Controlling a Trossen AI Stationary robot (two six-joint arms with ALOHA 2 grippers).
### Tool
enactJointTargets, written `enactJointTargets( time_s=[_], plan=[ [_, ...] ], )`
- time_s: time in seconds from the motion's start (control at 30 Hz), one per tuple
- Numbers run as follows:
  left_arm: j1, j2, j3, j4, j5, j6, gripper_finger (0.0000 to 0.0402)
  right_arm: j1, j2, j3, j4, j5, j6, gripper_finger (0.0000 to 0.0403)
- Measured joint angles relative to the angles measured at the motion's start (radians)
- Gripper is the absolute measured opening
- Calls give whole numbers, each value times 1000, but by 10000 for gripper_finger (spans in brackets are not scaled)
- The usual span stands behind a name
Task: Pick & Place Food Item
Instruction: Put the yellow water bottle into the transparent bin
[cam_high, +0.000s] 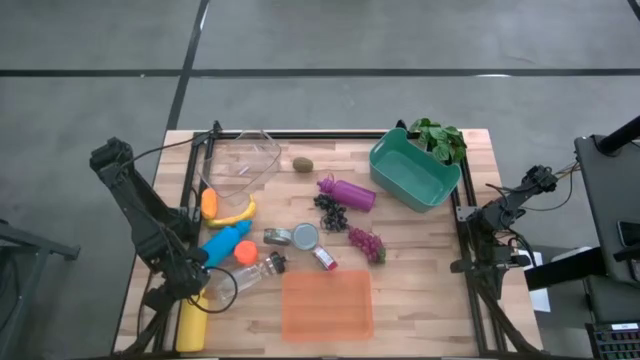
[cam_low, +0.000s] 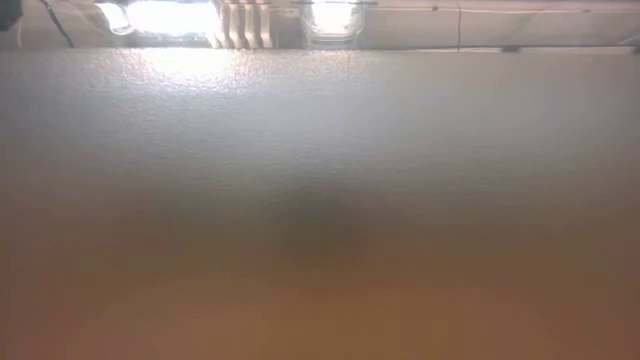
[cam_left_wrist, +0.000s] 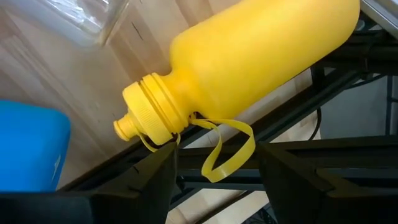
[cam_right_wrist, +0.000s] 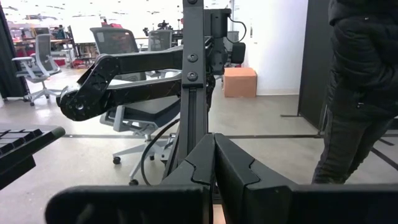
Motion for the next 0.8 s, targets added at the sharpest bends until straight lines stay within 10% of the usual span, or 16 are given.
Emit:
enactJointTargets(
  time_s=[0.8],
  plan=[
    [33, 122, 7, 46, 18, -4, 224, 0, 0, 0, 0, 0, 0, 8]
  ],
)
